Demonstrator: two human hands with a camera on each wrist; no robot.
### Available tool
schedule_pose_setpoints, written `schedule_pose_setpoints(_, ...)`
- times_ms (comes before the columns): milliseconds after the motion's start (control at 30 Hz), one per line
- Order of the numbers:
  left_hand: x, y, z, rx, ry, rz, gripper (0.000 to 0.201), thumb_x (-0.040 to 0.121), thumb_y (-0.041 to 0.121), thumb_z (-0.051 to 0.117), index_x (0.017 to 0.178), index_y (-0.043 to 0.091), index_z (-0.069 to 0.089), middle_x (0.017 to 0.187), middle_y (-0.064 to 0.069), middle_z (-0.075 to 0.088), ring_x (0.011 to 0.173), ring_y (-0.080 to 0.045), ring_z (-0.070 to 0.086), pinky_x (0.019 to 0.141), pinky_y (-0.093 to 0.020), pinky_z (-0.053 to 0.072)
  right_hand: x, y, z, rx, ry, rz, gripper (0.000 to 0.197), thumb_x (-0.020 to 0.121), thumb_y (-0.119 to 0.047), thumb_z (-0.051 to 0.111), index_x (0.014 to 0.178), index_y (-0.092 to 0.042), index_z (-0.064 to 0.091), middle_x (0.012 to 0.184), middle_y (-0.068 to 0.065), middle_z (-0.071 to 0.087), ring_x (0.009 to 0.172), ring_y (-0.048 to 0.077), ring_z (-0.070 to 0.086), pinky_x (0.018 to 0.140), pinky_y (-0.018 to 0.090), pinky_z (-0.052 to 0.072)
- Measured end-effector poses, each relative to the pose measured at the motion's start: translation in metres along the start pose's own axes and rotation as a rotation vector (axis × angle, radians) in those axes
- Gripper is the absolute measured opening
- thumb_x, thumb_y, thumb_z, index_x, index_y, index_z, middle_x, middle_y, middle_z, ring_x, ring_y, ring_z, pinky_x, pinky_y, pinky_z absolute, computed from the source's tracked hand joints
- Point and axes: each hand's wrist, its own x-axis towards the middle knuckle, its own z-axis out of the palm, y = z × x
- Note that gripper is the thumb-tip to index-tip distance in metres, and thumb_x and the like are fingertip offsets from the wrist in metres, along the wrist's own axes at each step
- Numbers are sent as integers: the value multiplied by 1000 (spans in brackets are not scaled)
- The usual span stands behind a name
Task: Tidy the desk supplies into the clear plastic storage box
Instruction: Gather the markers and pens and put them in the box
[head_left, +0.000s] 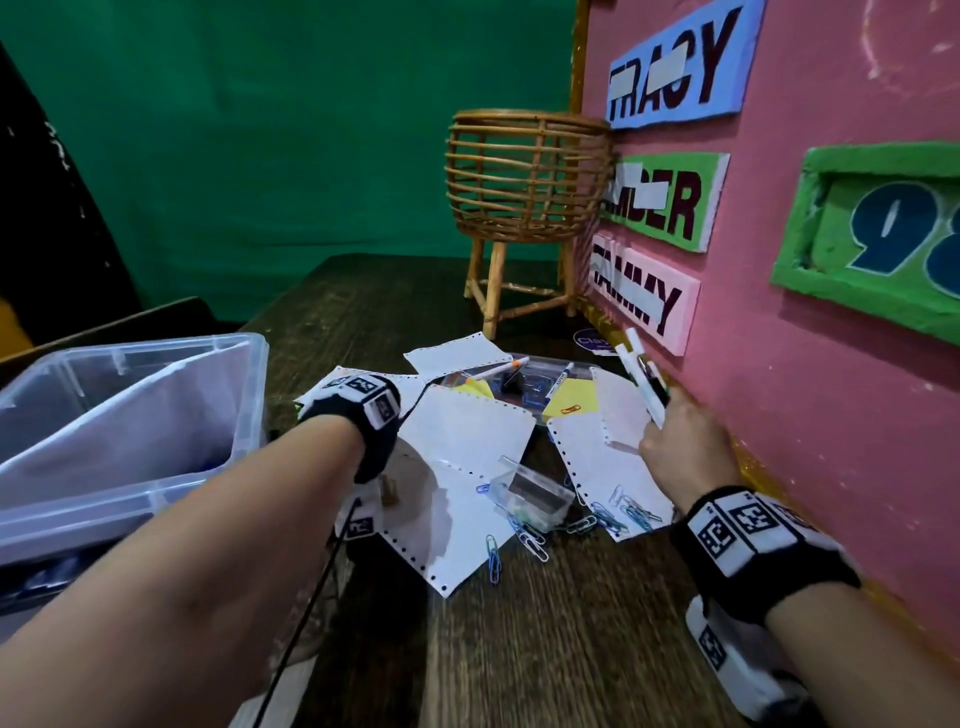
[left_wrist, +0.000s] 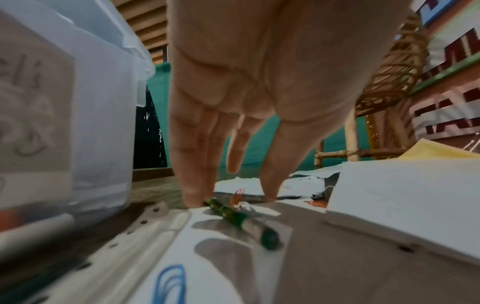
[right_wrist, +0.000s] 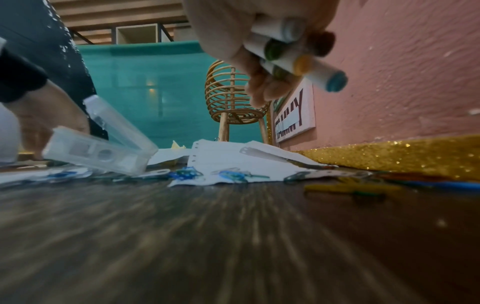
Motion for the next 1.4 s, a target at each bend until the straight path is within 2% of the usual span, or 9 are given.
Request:
schedule_pose_setpoints(167, -13, -2, -2, 73, 39, 95, 67, 58, -3, 76, 90, 44, 41, 113, -10, 55, 104, -31, 60, 82, -44, 53, 3, 2, 3, -4, 18, 13, 23, 88, -2, 47, 110, 1, 50, 98, 24, 63, 83, 37, 60, 64, 32, 38)
schedule_pose_setpoints(300, -2, 3, 0, -117, -19, 144, 34, 82, 5, 62, 115, 13, 59, 86, -8, 52, 111, -33, 58, 102, -36, 45, 2, 0, 1, 26, 33, 28, 23, 93, -13, 48, 113, -1, 49, 98, 24, 64, 84, 37, 60, 63, 31, 38)
schedule_pose_setpoints(500, 19, 10, 10, -141, 8, 160, 9, 62, 19, 63, 71, 17, 60, 62, -4, 56, 66, -24, 60, 74, -43, 57, 1, -1, 0, 58, 82, -2, 35, 94, -34, 47, 110, -3, 51, 89, 17, 63, 79, 35, 61, 67, 40, 52)
schedule_pose_setpoints(633, 3, 39, -20, -425, -31, 226, 8, 74, 7, 59, 75, 0, 63, 75, -14, 67, 74, -25, 70, 75, -34, 59, 0, -3, -3, 97, 89, 8, 42, 92, -44, 46, 107, -6, 56, 78, 9, 56, 69, 27, 52, 60, 30, 42)
schedule_pose_setpoints(733, -13, 70, -29, -628, -144, 381, 7, 83, -1, 58, 78, -2, 62, 71, -10, 67, 42, -8, 63, 50, -19, 57, -1, -4, -6, 154, 85, -44, 49, 88, -51, 48, 108, -7, 58, 83, 12, 63, 70, 24, 52, 60, 29, 41)
schedule_pose_setpoints(867, -36, 107, -20, -702, -288, 642, 7, 82, -1, 62, 80, 2, 67, 87, -16, 71, 62, -17, 66, 82, -34, 59, -5, -9, -8, 265, 70, -107, 55, 81, -58, 47, 102, -9, 62, 75, 6, 60, 68, 25, 56, 60, 31, 45)
schedule_pose_setpoints(1067, -25, 136, -10, -546, -111, 796, 16, 84, 0, 60, 94, 7, 70, 86, -7, 68, 65, -16, 62, 57, -16, 53, 3, -5, -6, 107, 60, -49, 26, 86, -30, 61, 102, -10, 62, 78, 11, 64, 67, 27, 57, 60, 30, 48)
schedule_pose_setpoints(1200, 14, 136, -14, -303, 232, 729, 30, 88, 5, 50, 111, 13, 67, 118, -8, 66, 107, -26, 61, 89, -31, 48, 13, -3, 2, 41, 79, -27, 25, 82, -28, 63, 99, -9, 61, 86, 15, 68, 76, 30, 63, 69, 35, 55)
schedule_pose_setpoints(1400, 69, 145, -2, -23, 189, 761, 38, 96, 18, 42, 133, 18, 49, 132, -11, 55, 119, -31, 52, 97, -35, 42, 30, -3, 11, 8, 87, 3, 26, 87, -23, 58, 106, -6, 54, 99, 14, 63, 81, 29, 57, 69, 34, 47)
